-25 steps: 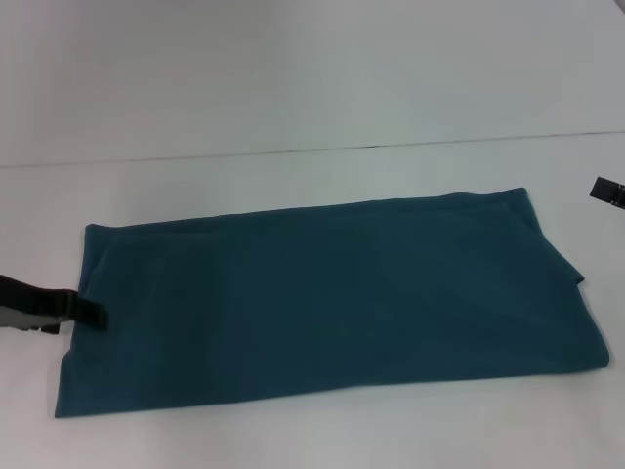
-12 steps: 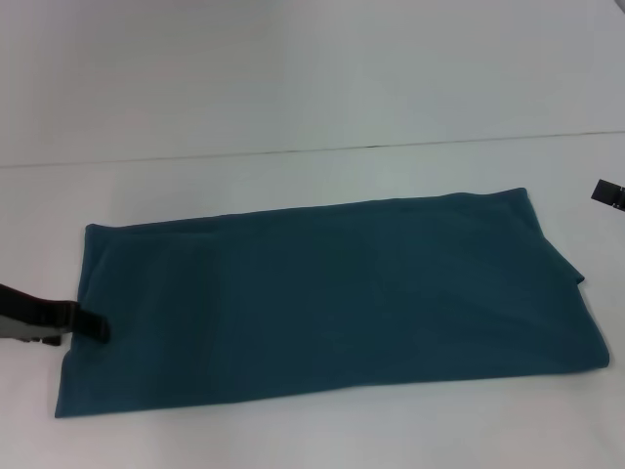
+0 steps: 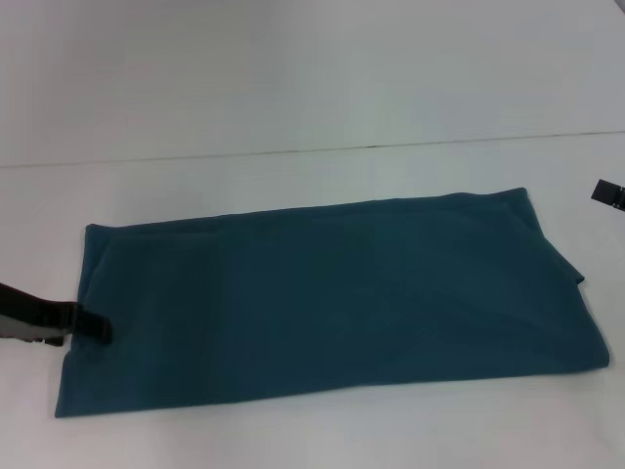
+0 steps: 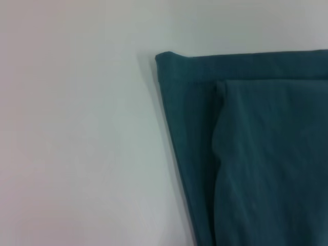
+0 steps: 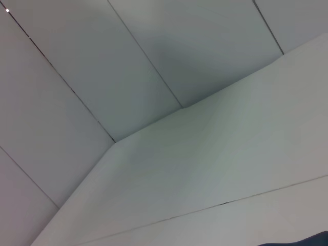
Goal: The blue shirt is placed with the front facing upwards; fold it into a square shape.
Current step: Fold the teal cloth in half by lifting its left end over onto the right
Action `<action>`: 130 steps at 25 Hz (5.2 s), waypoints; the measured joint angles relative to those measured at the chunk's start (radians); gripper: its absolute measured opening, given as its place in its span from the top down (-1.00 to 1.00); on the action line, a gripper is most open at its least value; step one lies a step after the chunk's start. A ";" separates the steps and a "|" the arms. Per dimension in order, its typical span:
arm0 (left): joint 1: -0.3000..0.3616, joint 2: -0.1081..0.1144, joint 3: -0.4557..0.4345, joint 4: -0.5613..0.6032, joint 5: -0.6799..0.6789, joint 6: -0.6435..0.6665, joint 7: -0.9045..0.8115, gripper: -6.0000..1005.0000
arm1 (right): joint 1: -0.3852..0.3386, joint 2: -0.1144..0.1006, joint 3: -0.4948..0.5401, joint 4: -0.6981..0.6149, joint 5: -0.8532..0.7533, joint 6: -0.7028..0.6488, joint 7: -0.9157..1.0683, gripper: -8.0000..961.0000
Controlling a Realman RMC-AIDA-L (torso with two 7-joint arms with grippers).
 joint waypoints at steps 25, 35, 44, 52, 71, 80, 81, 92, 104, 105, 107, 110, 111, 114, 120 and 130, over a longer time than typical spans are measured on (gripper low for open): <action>-0.062 -0.018 0.024 -0.045 -0.009 0.016 0.026 -0.41 | 0.004 -0.006 0.000 0.000 0.000 0.002 0.000 -0.91; -0.062 -0.021 0.015 -0.032 -0.018 0.006 0.058 -0.40 | 0.010 -0.005 0.000 0.000 0.000 0.006 0.001 -0.91; -0.064 -0.015 0.011 -0.037 -0.029 0.001 0.063 0.11 | 0.010 -0.005 0.000 0.000 0.000 0.009 0.005 -0.91; -0.068 -0.015 0.011 -0.037 -0.031 -0.005 0.063 0.82 | 0.011 -0.005 0.000 0.000 0.000 0.009 0.005 -0.91; -0.047 0.027 0.001 -0.027 -0.023 0.024 0.071 0.82 | 0.011 -0.005 0.002 0.004 0.000 0.020 0.002 -0.91; -0.025 0.048 -0.063 -0.003 -0.020 0.046 0.090 0.83 | 0.012 -0.002 0.002 0.001 0.001 0.020 0.005 -0.91; -0.022 0.050 -0.068 -0.002 -0.019 0.047 0.091 0.83 | 0.011 -0.002 0.002 0.001 0.001 0.020 0.005 -0.91; -0.011 0.067 -0.116 0.033 0.004 0.090 0.100 0.83 | 0.011 -0.003 0.002 0.000 0.002 0.020 0.005 -0.91; -0.005 0.075 -0.130 0.064 -0.054 0.184 0.121 0.83 | 0.011 -0.001 -0.001 0.003 0.002 0.020 0.000 -0.91; -0.005 0.075 -0.130 0.064 -0.074 0.200 0.126 0.83 | 0.011 0.000 -0.003 0.003 0.002 0.020 0.000 -0.91; -0.008 0.075 -0.131 0.064 -0.123 0.234 0.134 0.83 | 0.012 0.000 -0.005 0.003 0.002 0.020 0.000 -0.91; -0.014 0.075 -0.132 0.059 -0.199 0.284 0.145 0.83 | 0.015 0.000 -0.007 0.002 0.001 0.019 0.000 -0.91; -0.017 0.074 -0.132 0.056 -0.227 0.301 0.148 0.83 | 0.017 0.000 -0.007 0.002 0.001 0.017 0.000 -0.91; -0.024 0.069 -0.130 0.040 -0.320 0.351 0.152 0.83 | 0.021 0.000 -0.008 0.001 -0.002 0.013 -0.001 -0.91; -0.028 0.049 -0.125 -0.014 -0.555 0.439 0.156 0.83 | 0.035 0.000 -0.010 0.007 -0.004 0.011 -0.013 -0.91; -0.061 -0.027 -0.118 -0.026 -0.752 0.453 0.175 0.83 | 0.060 -0.001 -0.018 0.010 -0.006 0.005 -0.026 -0.91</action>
